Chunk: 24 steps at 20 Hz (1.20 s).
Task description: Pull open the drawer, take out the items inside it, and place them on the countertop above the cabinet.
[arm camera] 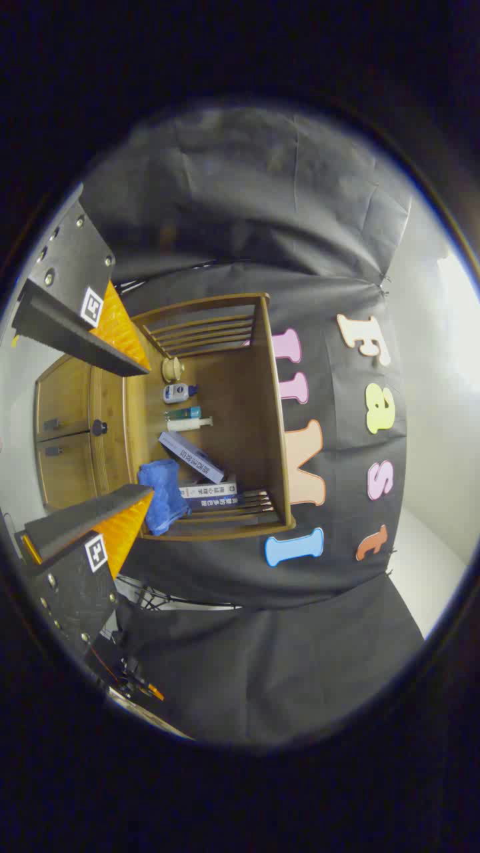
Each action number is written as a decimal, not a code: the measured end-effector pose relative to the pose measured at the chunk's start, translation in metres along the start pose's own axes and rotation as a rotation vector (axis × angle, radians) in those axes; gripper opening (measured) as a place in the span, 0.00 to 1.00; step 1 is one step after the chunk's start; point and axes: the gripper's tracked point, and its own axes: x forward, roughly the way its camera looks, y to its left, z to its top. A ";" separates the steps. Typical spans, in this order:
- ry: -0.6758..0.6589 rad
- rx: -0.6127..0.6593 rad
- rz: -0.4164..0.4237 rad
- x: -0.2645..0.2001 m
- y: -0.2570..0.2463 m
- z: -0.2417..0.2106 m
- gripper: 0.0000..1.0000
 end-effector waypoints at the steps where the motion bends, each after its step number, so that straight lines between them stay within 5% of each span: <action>1: 0.002 -0.007 0.000 0.000 0.000 0.000 0.97; 15: -0.001 -0.030 -0.017 0.008 -0.012 -0.004 0.97; 24: 0.013 -0.086 -0.055 0.103 -0.028 -0.074 0.97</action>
